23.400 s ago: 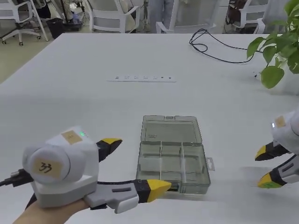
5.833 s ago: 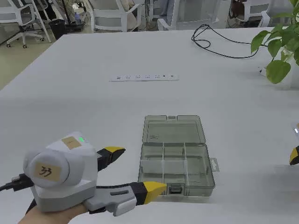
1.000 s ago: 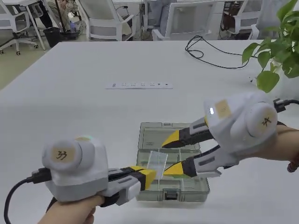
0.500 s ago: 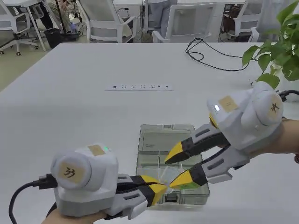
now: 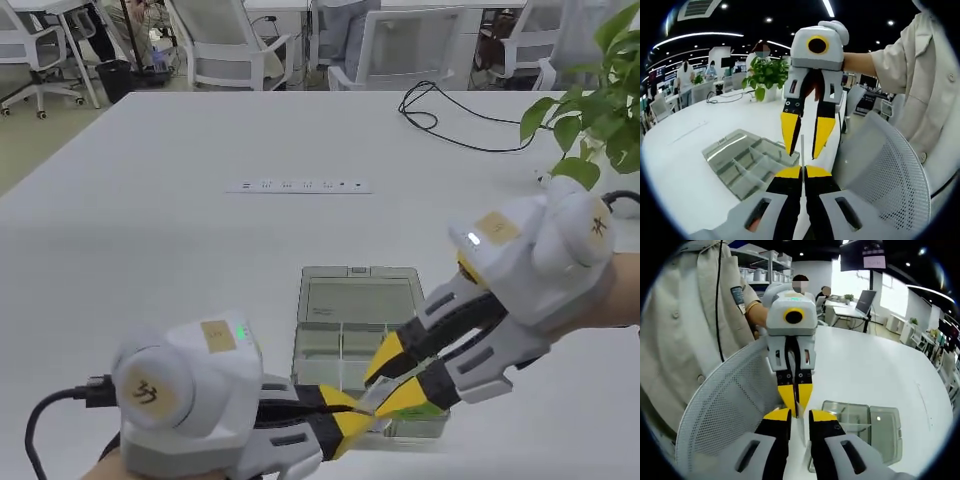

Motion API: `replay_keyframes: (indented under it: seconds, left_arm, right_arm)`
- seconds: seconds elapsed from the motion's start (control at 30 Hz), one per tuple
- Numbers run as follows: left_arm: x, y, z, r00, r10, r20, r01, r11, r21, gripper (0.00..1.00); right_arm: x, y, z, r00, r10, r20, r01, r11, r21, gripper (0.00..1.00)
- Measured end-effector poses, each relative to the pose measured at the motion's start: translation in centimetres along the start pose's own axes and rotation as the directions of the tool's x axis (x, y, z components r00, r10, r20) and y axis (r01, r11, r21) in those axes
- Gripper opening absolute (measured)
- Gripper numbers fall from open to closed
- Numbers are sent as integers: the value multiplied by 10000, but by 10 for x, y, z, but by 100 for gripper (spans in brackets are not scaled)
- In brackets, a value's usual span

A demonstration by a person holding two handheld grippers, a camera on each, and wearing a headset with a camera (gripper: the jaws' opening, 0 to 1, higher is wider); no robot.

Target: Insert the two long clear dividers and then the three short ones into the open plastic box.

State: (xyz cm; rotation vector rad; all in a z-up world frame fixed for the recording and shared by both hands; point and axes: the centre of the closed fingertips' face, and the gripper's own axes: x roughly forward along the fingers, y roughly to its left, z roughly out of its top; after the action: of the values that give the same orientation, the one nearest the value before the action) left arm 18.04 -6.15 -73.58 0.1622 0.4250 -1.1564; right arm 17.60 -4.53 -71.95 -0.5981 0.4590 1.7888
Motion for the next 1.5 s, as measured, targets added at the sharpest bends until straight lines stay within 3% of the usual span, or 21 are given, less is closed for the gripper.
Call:
replay_keyframes:
  seconds: [0.47, 0.7, 0.9, 1.13, 1.37, 1.5]
  left_arm:
    - [-2, -8, 11, 9981, -492, 368, 478, 9981, 390, 0]
    - [-1, -7, 12, 9974, -515, 502, 507, 9986, 164, 0]
    - [-1, -2, 11, 9977, -218, 639, 241, 9991, -351, 0]
    - [-1, 7, 2, 9987, 293, 410, -275, 9987, -419, 5]
    - [-3, 13, -8, 9969, 708, 354, -682, 9952, -706, 14]
    - [-5, 18, -10, 9934, 1041, 483, -996, 9911, -888, 19]
  right_arm:
    - [0, 10, 1, 9989, 467, 96, -467, 9989, 68, 3]
    - [-1, 10, 2, 9987, 505, -51, -502, 9975, 492, 2]
    - [0, 6, 1, 9987, 304, -410, -291, 9991, 319, 2]
    - [-3, -5, -6, 9949, -150, -1001, 182, 9994, 311, 2]
    - [-8, -17, -20, 9827, -579, -1759, 739, 9936, 859, 2]
    - [-12, -27, -34, 9634, -914, -2521, 1280, 9828, 1329, 2]
